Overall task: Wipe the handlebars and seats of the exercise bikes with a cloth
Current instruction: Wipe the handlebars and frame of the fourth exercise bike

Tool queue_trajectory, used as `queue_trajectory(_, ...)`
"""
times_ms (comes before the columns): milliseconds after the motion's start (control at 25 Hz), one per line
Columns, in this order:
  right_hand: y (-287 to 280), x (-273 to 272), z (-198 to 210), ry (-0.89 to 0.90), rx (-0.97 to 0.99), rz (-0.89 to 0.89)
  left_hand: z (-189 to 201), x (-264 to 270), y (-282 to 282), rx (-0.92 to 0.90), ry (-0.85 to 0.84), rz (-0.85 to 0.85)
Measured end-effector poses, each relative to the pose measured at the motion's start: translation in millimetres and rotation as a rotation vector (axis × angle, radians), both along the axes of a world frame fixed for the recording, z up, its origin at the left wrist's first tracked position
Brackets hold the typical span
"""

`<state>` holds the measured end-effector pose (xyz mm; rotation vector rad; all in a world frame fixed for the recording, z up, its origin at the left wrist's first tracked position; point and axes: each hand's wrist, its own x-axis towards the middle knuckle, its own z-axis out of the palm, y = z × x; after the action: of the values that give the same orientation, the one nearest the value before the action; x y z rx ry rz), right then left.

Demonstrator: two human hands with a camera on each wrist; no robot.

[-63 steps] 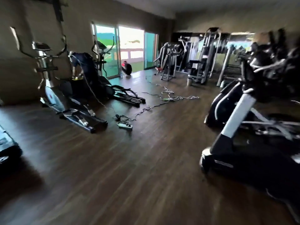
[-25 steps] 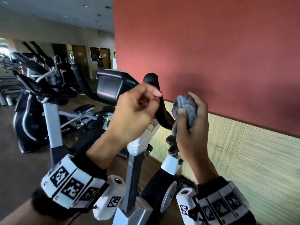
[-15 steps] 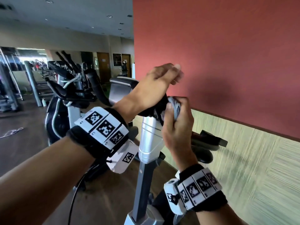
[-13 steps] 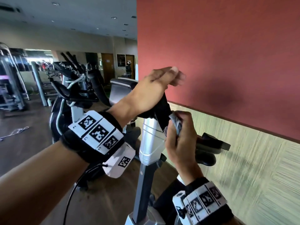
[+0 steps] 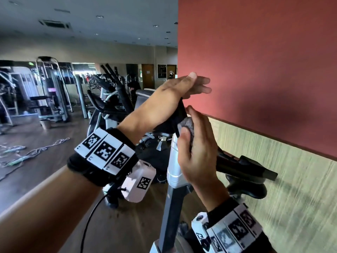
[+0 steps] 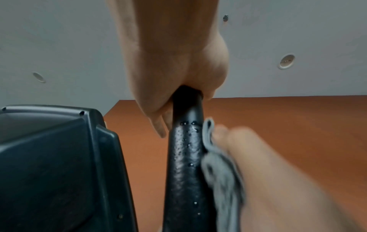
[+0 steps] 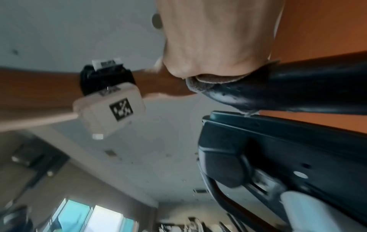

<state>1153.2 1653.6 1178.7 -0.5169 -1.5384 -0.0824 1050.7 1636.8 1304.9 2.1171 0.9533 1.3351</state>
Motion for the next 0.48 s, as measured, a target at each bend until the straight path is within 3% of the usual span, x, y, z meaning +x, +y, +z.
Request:
queue_trajectory(120, 4, -13, 33, 0.062, -0.070, 0.013, 0, 2, -3, -0.074, -0.077, -0.023)
queue_trajectory(360, 1, 4, -9, 0.005, 0.056, -0.042, 0, -2, -1, -0.062, -0.013, -0.002)
queue_trajectory(480, 2, -2, 9, 0.005, 0.004, -0.010, 2, 0, -6, -0.092, -0.004, 0.029)
